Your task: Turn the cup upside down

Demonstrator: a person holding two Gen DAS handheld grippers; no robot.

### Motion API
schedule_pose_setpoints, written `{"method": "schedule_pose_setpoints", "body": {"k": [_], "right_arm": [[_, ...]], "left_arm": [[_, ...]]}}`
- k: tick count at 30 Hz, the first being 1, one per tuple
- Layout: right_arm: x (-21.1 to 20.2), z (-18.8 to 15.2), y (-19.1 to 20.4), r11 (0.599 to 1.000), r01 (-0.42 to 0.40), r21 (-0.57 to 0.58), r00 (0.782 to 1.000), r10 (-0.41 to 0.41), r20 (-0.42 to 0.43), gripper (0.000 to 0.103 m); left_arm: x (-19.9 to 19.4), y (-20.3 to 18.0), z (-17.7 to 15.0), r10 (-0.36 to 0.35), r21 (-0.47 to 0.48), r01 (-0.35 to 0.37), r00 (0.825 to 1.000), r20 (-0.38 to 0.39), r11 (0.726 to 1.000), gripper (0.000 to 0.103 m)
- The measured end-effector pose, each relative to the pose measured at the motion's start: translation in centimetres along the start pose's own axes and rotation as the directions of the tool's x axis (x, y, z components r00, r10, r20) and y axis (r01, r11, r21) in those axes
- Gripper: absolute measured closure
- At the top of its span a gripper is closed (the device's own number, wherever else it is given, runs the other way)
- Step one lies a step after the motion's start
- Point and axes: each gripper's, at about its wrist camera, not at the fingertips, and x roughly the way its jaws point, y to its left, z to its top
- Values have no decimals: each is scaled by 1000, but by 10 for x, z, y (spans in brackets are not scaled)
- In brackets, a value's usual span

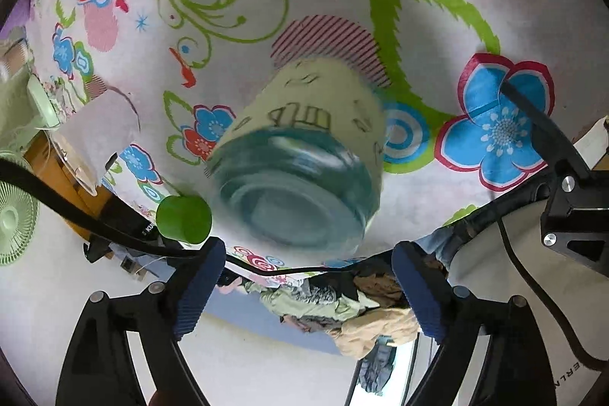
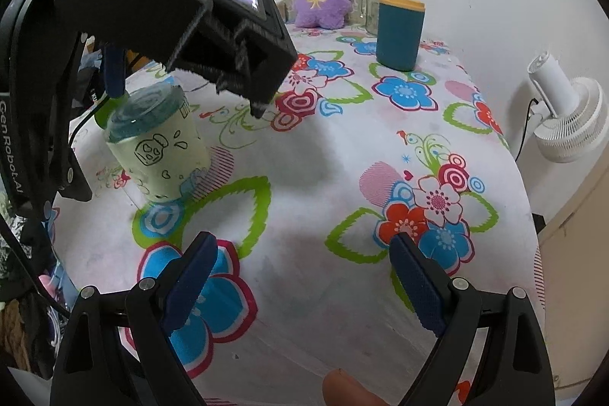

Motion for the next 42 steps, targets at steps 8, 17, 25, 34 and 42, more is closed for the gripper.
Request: {"method": "schedule_pose_setpoints", "body": {"k": [8, 17, 25, 34, 42], "right_arm": [[-6, 12, 14, 999, 22, -30, 1000, -21, 9, 10], [-22, 31, 35, 996, 73, -60, 997, -70, 42, 4], [-40, 47, 49, 995, 96, -34, 993, -93, 73, 2], [-53, 53, 65, 992, 127, -16, 989, -125, 82, 1], [-55, 52, 93, 983, 170, -66, 983, -164, 83, 0]], "left_arm": [[-9, 20, -36, -72, -52, 82, 982, 173, 995, 7], [5, 58, -109, -109, -200, 220, 885, 452, 955, 5], [12, 66, -175, -66, -262, 387, 658, 750, 884, 5], [41, 70, -240, 93, -279, 595, 324, 942, 754, 3], [75, 47, -271, 375, -372, 688, 156, 914, 623, 0]]}}
